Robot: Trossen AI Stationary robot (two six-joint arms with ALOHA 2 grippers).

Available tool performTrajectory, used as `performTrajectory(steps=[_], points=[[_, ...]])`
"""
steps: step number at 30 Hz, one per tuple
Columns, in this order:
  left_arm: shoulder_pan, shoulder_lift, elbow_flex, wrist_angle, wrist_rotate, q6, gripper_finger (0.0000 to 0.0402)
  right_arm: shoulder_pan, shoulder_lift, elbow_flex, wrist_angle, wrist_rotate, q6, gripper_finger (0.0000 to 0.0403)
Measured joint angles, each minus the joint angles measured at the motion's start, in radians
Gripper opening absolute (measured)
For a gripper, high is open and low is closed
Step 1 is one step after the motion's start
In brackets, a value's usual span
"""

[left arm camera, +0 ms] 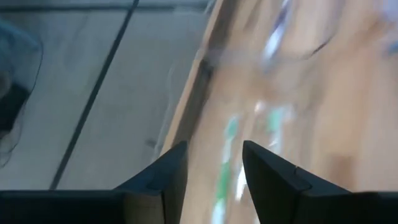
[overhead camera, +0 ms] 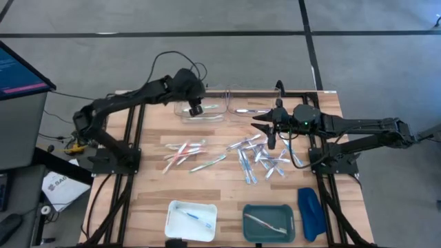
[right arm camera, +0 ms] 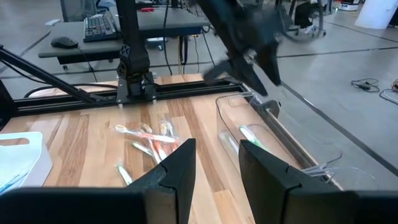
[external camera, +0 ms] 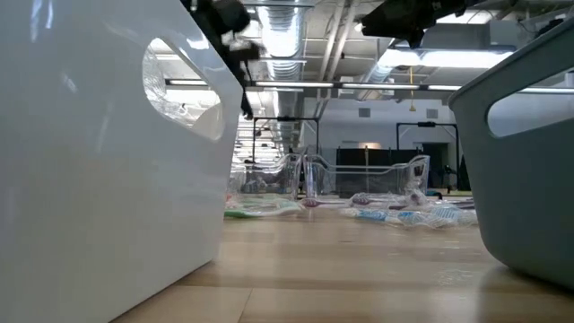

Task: Pick & Place Toothbrushes
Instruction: Put the orange toothbrush into the green bin

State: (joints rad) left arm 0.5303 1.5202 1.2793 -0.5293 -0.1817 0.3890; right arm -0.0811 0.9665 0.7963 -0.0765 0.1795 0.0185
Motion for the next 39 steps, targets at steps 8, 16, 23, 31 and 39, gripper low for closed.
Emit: performTrajectory(steps=[8, 16, 23, 31, 39], points=[[-0.166, -0.149, -0.051, 0.0, 0.088, -0.23, 0.0144, 0.002, 0.0, 0.0, -0.009, 0.0, 0.001, 0.0116], [-0.329, -0.242, -0.221, -0.009, 0.092, -0.404, 0.014, 0.002, 0.0, 0.0, -0.028, 0.0, 0.0, 0.0116], [-0.448, -0.266, -0.34, -0.002, 0.111, -0.532, 0.014, 0.002, 0.0, 0.0, -0.032, 0.0, 0.0, 0.0116], [-0.568, -0.189, -0.469, 0.308, 0.148, -0.61, 0.014, 0.002, 0.0, 0.0, -0.019, 0.0, 0.001, 0.0116], [-0.604, -0.066, -0.477, 0.342, 0.01, -0.641, 0.014, 0.016, 0.0, 0.0, -0.029, 0.0, 0.001, 0.0116]])
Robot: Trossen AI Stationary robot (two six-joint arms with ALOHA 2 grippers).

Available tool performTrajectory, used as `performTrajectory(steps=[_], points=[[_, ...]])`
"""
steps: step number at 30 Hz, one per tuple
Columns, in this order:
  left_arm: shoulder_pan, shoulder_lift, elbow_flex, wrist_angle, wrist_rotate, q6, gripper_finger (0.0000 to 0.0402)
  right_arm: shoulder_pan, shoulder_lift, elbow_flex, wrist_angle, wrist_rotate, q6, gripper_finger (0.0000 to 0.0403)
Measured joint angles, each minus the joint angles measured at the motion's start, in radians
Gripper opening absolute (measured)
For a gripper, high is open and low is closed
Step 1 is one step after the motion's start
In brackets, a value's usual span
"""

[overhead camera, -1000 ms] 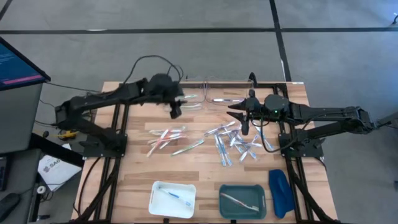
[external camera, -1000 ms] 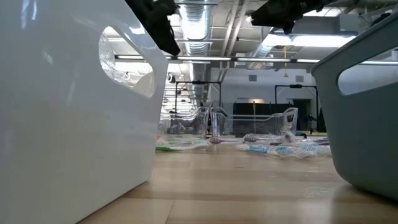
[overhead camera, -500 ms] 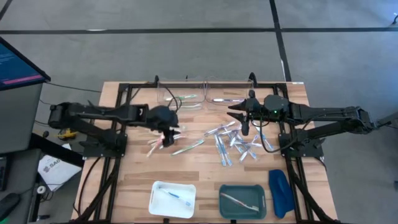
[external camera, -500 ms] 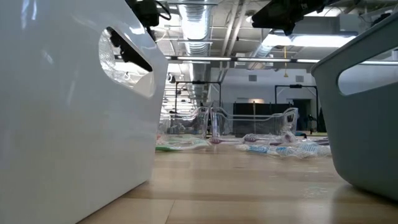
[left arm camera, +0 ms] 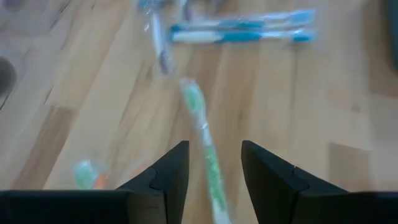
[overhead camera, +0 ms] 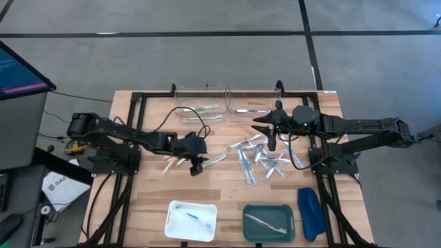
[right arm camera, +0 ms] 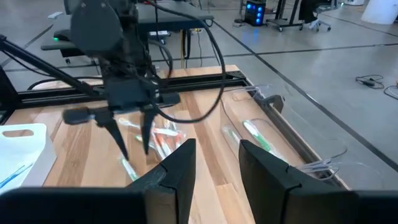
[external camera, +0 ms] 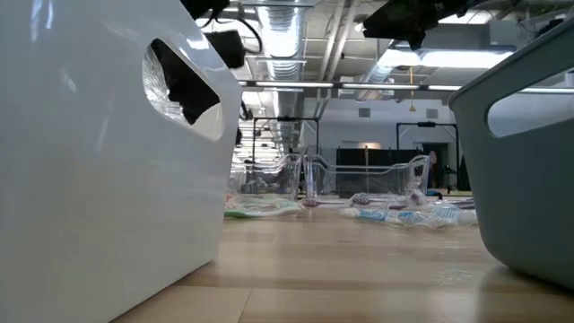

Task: Pick & Place Toothbrushes
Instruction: Put the orange toothbrush into the green bin

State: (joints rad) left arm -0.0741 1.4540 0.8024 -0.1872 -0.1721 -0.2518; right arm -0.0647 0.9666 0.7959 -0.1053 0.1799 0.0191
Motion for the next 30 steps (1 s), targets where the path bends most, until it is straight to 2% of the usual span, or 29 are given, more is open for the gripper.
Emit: performTrajectory(steps=[7, 11, 17, 21, 30], points=[[0.005, 0.086, 0.0, 0.012, -0.039, -0.001, 0.014, -0.002, 0.0, 0.0, -0.01, 0.0, -0.001, 0.0116], [0.012, 0.097, 0.0, 0.008, -0.09, 0.0, 0.014, -0.002, 0.0, 0.0, -0.015, 0.0, -0.001, 0.0116], [0.035, 0.092, 0.0, 0.025, -0.095, 0.002, 0.014, -0.002, 0.0, 0.0, -0.015, 0.0, -0.001, 0.0116], [0.049, 0.067, 0.0, -0.12, -0.093, -0.004, 0.014, -0.002, 0.0, 0.0, -0.017, 0.0, -0.001, 0.0116], [0.098, -0.083, 0.002, -0.389, -0.129, -0.195, 0.014, -0.002, 0.0, 0.0, -0.027, 0.0, -0.001, 0.0116]])
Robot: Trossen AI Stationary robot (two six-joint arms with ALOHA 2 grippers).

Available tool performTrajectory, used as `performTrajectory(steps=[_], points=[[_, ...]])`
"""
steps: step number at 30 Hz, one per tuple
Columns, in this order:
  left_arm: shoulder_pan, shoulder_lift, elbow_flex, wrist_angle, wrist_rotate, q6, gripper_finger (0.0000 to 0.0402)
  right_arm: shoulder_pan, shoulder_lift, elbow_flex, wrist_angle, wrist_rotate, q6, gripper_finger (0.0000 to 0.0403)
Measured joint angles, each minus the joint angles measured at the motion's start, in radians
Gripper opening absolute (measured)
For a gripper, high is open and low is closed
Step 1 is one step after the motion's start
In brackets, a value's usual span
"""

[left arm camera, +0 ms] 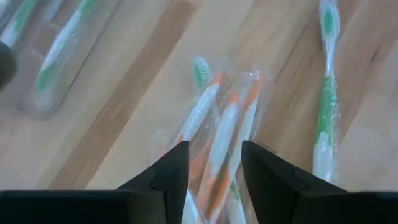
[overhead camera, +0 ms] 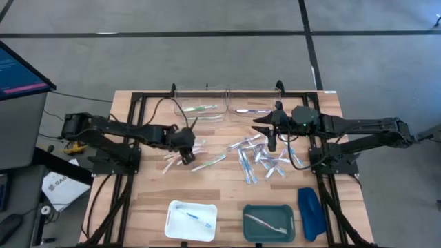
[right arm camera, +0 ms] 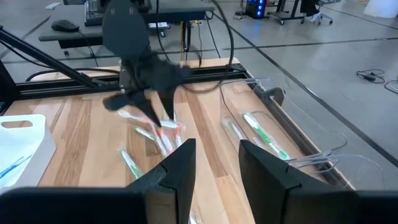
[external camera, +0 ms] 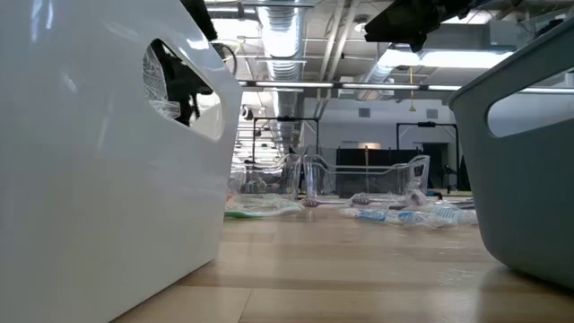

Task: Pick & Place Toothbrushes
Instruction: Put the orange toothbrush into the green bin

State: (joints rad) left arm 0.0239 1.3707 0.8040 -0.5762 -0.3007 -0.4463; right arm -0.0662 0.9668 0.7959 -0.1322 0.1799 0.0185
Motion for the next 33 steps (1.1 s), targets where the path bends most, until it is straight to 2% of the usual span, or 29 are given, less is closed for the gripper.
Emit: performTrajectory(steps=[5, 10, 17, 29, 33], points=[[-0.001, -0.062, -0.008, -0.091, -0.001, -0.089, 0.014, 0.0, 0.0, 0.0, -0.005, 0.0, 0.0, 0.0116], [-0.002, -0.081, -0.058, -0.088, -0.007, -0.131, 0.014, 0.0, 0.0, 0.0, -0.017, 0.0, 0.0, 0.0116], [-0.002, -0.082, -0.116, -0.087, 0.001, -0.147, 0.014, 0.0, 0.0, 0.0, -0.018, 0.0, 0.0, 0.0116], [-0.002, -0.082, -0.119, -0.072, 0.004, -0.165, 0.014, 0.0, 0.0, 0.0, -0.033, 0.0, 0.0, 0.0116], [-0.002, -0.082, -0.119, -0.068, 0.039, -0.173, 0.014, 0.0, 0.0, 0.0, -0.05, 0.0, 0.0, 0.0116]])
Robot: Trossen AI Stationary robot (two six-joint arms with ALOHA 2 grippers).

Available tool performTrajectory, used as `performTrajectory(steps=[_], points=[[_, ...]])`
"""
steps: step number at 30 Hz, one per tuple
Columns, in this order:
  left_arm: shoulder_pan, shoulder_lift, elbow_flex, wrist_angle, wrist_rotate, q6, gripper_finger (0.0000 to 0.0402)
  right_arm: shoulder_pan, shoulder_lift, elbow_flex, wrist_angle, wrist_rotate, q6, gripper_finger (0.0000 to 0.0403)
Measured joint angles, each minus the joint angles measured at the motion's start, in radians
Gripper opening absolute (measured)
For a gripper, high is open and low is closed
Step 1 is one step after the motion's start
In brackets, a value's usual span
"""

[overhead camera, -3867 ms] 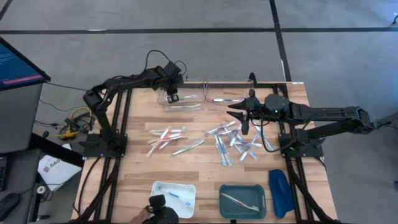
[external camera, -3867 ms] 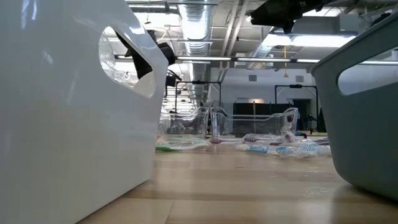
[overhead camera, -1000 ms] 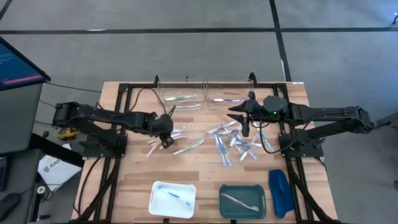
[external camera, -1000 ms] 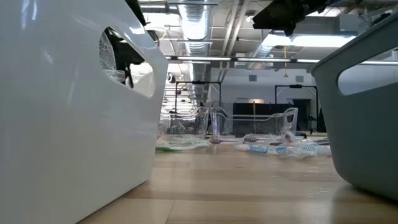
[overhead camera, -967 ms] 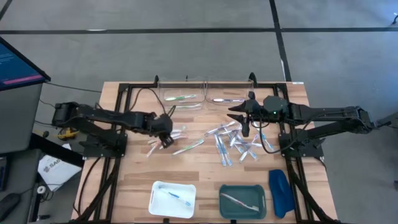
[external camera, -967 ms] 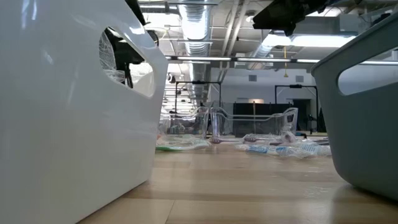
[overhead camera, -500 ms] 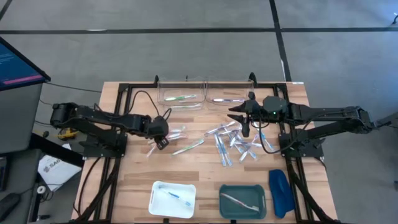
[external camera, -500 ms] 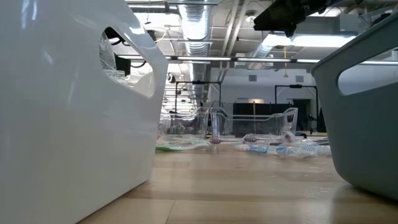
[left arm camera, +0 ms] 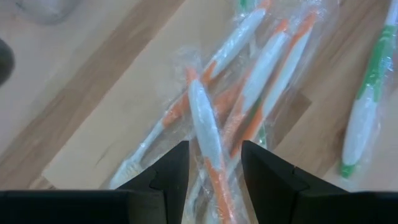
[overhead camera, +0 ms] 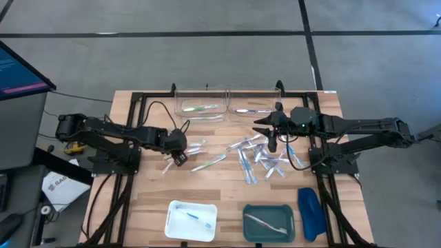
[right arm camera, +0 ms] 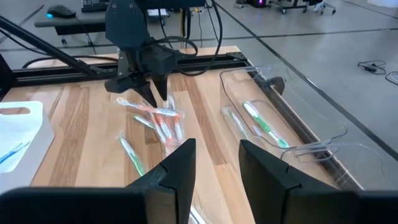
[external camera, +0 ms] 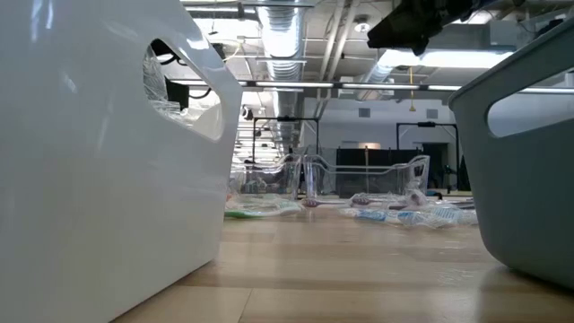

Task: Pick & Place Toothbrushes
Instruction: Put the orange toothbrush into the green bin

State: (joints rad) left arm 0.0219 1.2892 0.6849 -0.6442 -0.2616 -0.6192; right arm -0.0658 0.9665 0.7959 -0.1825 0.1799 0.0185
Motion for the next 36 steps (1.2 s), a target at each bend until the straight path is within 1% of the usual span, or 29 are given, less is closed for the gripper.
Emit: performTrajectory(steps=[18, 22, 27, 36], points=[[0.0, 0.0, 0.0, 0.015, 0.006, -0.017, 0.014, 0.0, 0.0, 0.0, 0.002, 0.0, 0.0, 0.0116], [0.0, 0.0, 0.0, 0.02, -0.024, 0.016, 0.014, -0.001, 0.0, 0.0, 0.003, 0.0, -0.003, 0.0116], [0.0, 0.0, 0.0, 0.03, -0.038, 0.076, 0.014, -0.019, 0.0, 0.0, 0.003, 0.0, -0.078, 0.0116], [0.0, 0.0, 0.0, 0.037, -0.038, 0.133, 0.014, -0.097, 0.004, 0.0, 0.056, 0.0, -0.223, 0.0116]])
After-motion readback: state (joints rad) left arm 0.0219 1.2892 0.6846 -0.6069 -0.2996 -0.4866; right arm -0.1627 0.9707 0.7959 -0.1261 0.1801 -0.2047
